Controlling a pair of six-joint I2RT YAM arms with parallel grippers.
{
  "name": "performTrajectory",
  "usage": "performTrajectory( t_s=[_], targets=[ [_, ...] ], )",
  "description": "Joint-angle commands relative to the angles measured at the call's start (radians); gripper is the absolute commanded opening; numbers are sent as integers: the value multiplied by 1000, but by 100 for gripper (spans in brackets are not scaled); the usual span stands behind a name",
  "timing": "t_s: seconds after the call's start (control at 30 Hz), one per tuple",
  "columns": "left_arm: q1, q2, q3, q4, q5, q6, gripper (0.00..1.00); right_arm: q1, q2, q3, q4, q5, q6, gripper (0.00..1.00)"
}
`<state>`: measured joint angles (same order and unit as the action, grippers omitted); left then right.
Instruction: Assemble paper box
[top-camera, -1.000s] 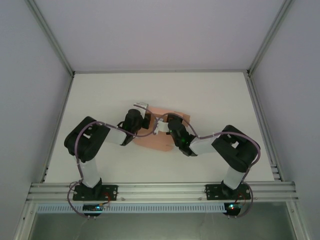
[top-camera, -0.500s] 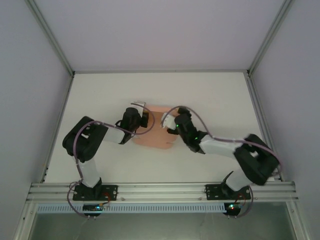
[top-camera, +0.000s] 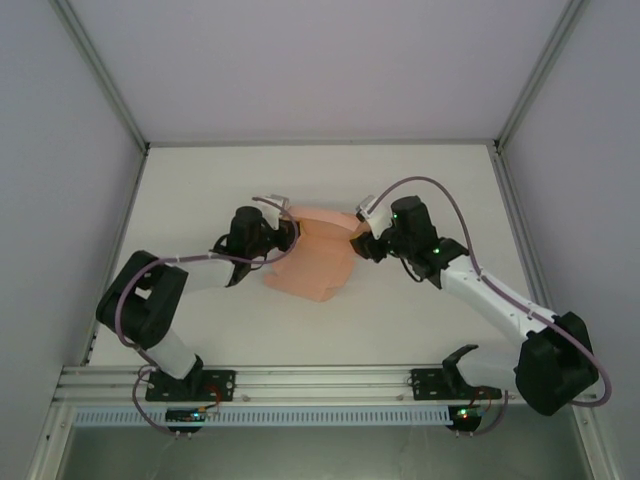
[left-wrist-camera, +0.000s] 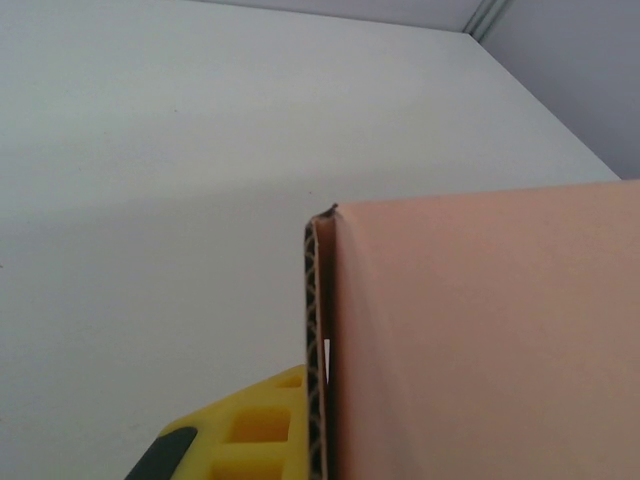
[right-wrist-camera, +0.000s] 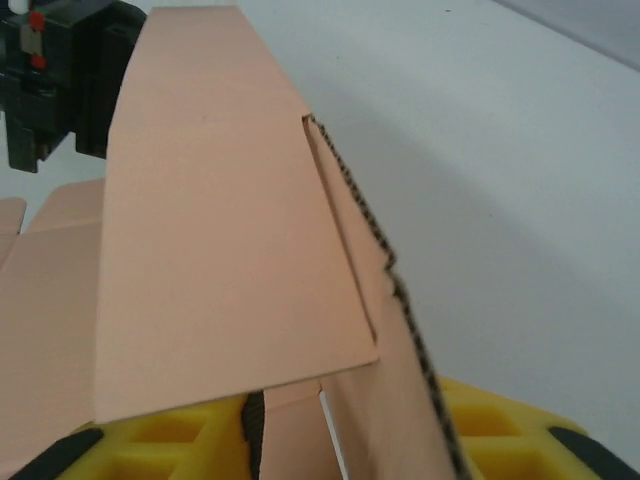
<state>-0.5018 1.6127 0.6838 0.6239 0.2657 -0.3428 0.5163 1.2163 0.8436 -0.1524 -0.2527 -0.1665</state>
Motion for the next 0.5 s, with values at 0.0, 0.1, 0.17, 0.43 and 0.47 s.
performTrajectory(
  t_s=[0.0,0.1,0.17,0.43,0.47],
  targets=[
    [1,-24,10,-47,-2,-26,0,-7,9,36,-52,-69,48,20],
    [-1,-11,32,-95,-126,-59,0,-7,7,32,-62,-65,48,0],
    [-6,-5,39,-100,-205,-68,0,-6,-1,20,-44,-46,60,0],
    [-69,59,175,-363,-730,-129,0,33,-43,2,-20,58,132,0],
    [-69,71,186,-381,-751,-140,0,38,-48,0,-22,54,132,0]
  ],
)
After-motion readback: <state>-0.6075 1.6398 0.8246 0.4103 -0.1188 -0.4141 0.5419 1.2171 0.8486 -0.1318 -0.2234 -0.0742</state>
